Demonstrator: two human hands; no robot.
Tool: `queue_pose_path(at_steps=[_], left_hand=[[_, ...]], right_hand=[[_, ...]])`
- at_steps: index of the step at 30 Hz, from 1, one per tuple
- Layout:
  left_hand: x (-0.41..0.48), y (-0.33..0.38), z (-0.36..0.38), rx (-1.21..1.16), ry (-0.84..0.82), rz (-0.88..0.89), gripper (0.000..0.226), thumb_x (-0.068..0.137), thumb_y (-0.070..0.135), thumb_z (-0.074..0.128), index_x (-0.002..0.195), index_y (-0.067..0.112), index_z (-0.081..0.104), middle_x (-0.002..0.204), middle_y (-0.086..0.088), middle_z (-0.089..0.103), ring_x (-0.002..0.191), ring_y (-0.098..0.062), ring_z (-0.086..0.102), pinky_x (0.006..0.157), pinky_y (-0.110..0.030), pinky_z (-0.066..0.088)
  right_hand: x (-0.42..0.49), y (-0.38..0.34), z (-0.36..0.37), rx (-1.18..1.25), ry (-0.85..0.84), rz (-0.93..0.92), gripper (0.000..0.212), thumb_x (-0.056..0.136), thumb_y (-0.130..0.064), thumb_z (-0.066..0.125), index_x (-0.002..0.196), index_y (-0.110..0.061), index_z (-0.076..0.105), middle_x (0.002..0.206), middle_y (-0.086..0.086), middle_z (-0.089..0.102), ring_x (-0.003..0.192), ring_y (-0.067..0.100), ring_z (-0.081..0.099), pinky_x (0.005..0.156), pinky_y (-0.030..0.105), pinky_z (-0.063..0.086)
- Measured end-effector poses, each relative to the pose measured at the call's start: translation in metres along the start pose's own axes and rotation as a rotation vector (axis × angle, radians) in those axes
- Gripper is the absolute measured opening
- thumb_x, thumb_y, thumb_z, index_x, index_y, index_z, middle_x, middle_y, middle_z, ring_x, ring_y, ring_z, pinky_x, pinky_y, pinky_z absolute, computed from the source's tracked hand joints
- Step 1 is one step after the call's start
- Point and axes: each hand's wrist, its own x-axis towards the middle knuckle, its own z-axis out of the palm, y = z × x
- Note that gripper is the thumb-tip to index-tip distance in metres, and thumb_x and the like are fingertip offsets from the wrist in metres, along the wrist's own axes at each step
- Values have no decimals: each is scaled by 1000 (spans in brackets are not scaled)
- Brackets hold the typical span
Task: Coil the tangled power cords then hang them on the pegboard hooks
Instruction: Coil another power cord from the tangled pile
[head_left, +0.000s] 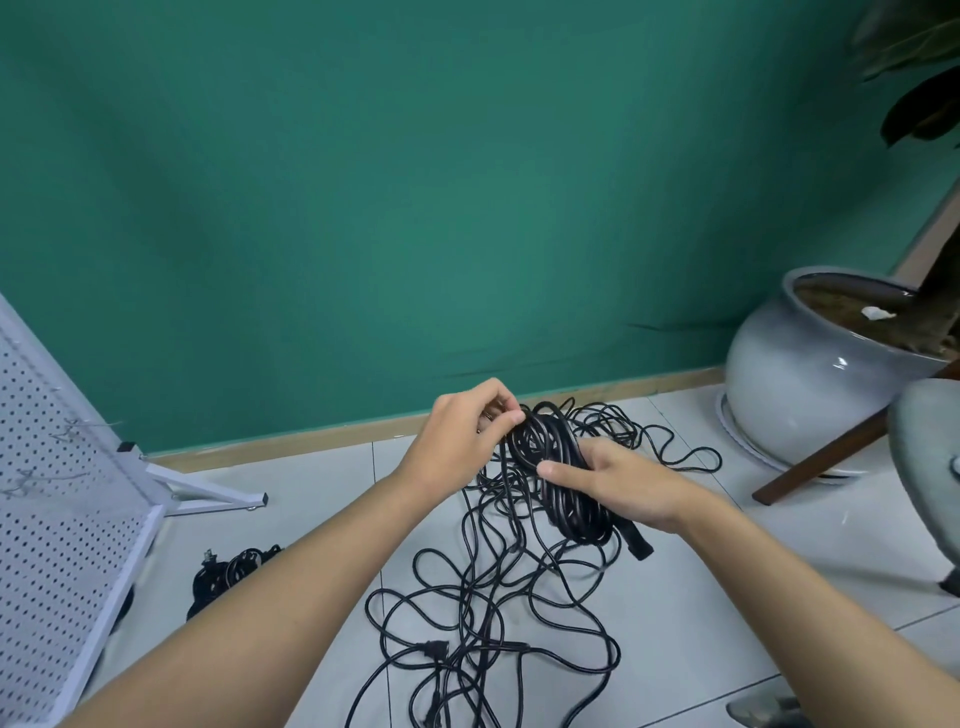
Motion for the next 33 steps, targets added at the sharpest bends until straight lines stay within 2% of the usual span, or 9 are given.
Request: queue_pose_path(at_steps=[3,9,12,15,18,22,25,28,33], left_hand=[[2,1,2,63,36,14,9,98,29,69,91,23,67,75,11,65,63,-3,56,64,-15,45],[5,4,8,170,50,17,12,98,31,68,91,22,65,72,8,62,64,-7,57,67,-34,55],[4,7,9,135,72,17,11,98,30,69,91,23,66,74,9,62,62,-5,54,66,-27,51],[5,4,6,15,25,3,11,96,31,71,106,29,68,100,11,64,69,-3,57,74,-17,47],[4,-1,3,-1,-94,27,37,96,32,72,131,41,63,122,18,64,80,-6,60,85,-20,49],[5,-2,0,-52,-151,-3,43,96,31,72,136,44,64,123,21,71,90,-5,65,92,-26,52],[8,-1,-4,-102,-198,-64,40,92,33,75,129,46,68,114,21,75,95,-25,67,94,-34,55],[12,2,-8,-210,-182,-119,18,86,21,83,103,27,81,91,15,78,71,-5,60,77,-21,49],[12,0,-9,-154,-155,-225,13,78,31,90,84,25,80,72,13,75,65,1,63,69,-18,47]], right_hand=[[8,9,3,-41,17,25,74,80,-75,70,105,-6,59,83,5,59,74,24,56,78,59,52],[12,2,11,12,48,-16,32,102,-37,62,77,-20,52,65,-4,56,60,16,51,64,33,42],[13,3,10,-60,101,-31,29,102,-32,59,78,-18,50,66,0,53,60,18,48,63,35,40],[12,2,3,-82,160,-38,22,104,-26,56,86,-15,53,69,0,53,63,18,48,64,32,41],[10,0,2,-83,121,-49,21,105,-22,54,90,-8,53,71,2,50,65,18,47,63,31,40],[9,0,6,-39,55,-28,17,104,-20,54,88,-14,53,71,1,51,65,19,50,64,33,41],[7,-4,5,-10,15,-14,19,104,-19,54,86,-15,52,74,3,54,67,21,52,64,33,43],[7,-3,5,-10,-19,10,18,105,-21,53,88,-15,55,77,5,57,71,23,54,66,35,44],[13,5,7,-188,-33,-32,22,106,-29,53,87,-19,57,76,-2,57,69,15,52,71,34,43]])
